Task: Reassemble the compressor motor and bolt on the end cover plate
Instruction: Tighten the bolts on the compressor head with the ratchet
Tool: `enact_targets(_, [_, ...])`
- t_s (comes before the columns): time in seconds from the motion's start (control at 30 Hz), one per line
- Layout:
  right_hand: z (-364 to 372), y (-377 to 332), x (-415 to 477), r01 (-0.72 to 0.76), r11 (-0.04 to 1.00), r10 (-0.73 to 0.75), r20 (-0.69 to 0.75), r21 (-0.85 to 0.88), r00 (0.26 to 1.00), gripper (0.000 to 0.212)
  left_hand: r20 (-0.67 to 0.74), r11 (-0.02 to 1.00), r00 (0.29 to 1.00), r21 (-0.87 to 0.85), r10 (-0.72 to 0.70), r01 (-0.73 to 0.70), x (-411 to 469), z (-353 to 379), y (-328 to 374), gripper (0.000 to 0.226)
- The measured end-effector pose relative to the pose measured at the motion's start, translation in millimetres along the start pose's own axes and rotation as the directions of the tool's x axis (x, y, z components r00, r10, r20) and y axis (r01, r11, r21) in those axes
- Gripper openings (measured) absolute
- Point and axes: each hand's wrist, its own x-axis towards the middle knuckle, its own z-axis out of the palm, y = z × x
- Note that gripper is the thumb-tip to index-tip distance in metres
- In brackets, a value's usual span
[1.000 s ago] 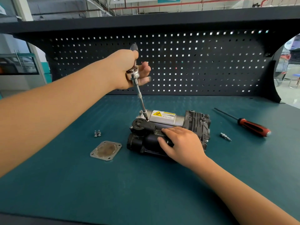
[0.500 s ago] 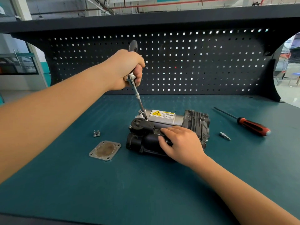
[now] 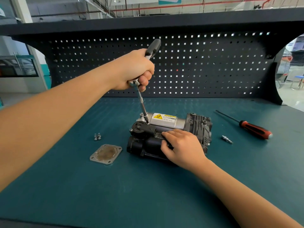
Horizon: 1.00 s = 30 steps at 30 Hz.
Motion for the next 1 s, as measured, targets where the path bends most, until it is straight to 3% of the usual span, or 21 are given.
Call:
enact_targets(0.2, [-1, -1, 0, 0.007, 1.000, -0.007, -0.003, -0.001, 1.000, 0.016, 0.252, 0.987, 0.968, 0.152, 0.014, -0.054, 2, -2, 6, 0.056])
enact_targets(0.37, [-1, -1, 0, 0.007, 1.000, -0.007, 0.000, 0.000, 1.000, 0.017, 0.321, 0.993, 0.945, 0.077, 0.058, -0.087, -3, -4, 2, 0.054])
enact_targets(0.5, [-2, -1, 0, -0.002, 1.000, 0.002, -0.009, 0.000, 1.000, 0.017, 0.142, 0.987, 0.988, -0.157, 0.056, -0.033, -11, -4, -10, 0.017])
enact_targets(0.63, [-2, -2, -1, -0.005, 1.000, 0.005, -0.016, -0.002, 1.000, 0.017, -0.178, 0.826, 0.976, -0.564, -0.128, 0.006, -9, -3, -18, 0.032])
enact_targets(0.7, [-2, -2, -1, -0.012, 1.000, 0.012, -0.020, -0.002, 1.000, 0.018, -0.261, 0.732, 0.944, -0.681, -0.201, -0.032, -7, -5, -19, 0.032])
enact_targets(0.77, [-2, -2, -1, -0.020, 1.000, 0.020, -0.023, 0.005, 1.000, 0.018, -0.287, 0.704, 0.930, -0.708, -0.229, -0.046, -7, -7, -20, 0.032])
enact_targets(0.9, [-1, -2, -1, -0.024, 1.000, 0.024, -0.020, 0.011, 1.000, 0.019, -0.253, 0.816, 0.949, -0.578, -0.190, 0.009, -6, -9, -24, 0.065])
enact_targets(1.0, [-1, -1, 0, -0.027, 1.000, 0.027, -0.017, 0.013, 0.999, 0.019, -0.222, 0.880, 0.963, -0.474, -0.155, 0.032, -9, -6, -19, 0.051])
